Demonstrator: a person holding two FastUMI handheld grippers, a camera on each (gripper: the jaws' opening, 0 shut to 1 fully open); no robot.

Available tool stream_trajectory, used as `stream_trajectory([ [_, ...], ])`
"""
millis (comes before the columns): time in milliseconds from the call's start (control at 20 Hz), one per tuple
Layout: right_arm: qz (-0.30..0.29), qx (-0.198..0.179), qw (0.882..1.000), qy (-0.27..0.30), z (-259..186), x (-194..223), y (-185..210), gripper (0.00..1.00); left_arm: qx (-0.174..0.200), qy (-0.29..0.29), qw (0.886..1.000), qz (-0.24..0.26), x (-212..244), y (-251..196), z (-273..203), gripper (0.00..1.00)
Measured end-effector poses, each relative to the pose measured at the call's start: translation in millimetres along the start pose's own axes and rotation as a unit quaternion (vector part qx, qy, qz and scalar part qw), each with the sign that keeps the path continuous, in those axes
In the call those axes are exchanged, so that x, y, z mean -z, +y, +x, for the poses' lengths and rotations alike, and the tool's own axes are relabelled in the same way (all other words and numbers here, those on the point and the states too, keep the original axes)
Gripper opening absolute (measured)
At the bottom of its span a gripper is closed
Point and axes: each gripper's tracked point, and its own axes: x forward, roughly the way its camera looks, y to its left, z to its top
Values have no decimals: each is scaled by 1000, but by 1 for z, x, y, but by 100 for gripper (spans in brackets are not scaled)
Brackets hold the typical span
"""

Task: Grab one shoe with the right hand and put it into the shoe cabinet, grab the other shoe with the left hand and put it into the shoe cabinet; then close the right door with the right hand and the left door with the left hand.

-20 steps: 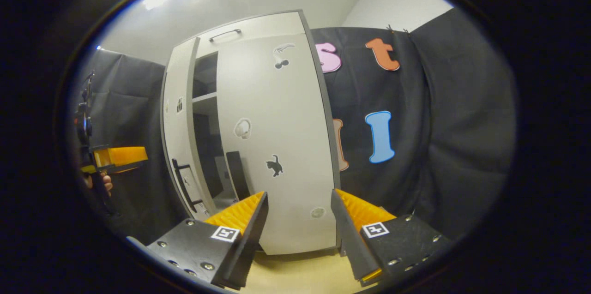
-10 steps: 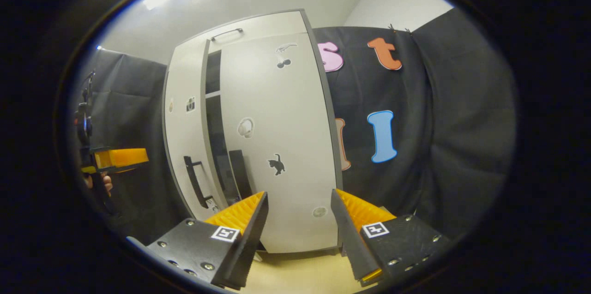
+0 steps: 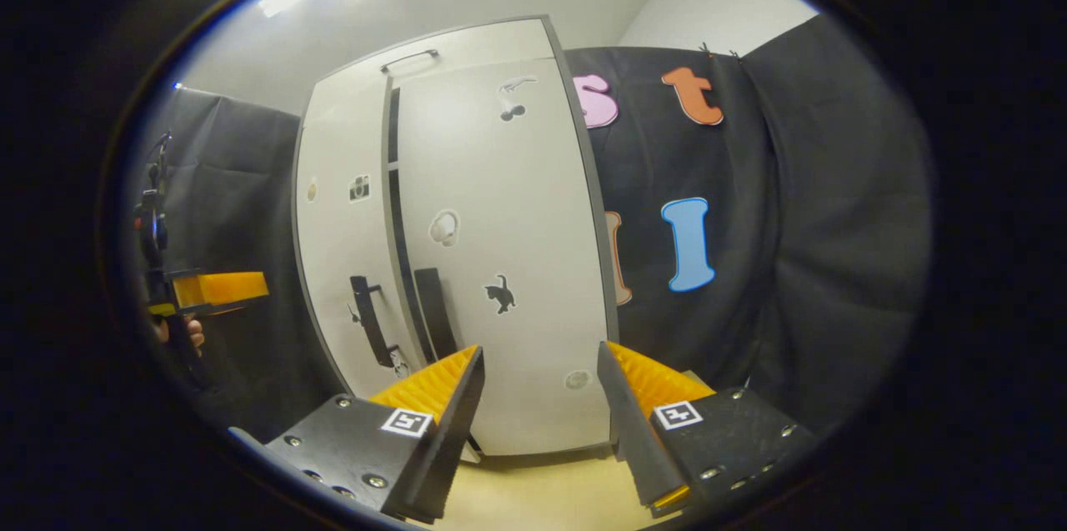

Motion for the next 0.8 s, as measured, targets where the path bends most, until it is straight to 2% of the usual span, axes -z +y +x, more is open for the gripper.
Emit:
stream_trajectory([
  [800,1,0,1000,6,1,6,7,81,-3,19,1000,2,5,6,-10,95],
])
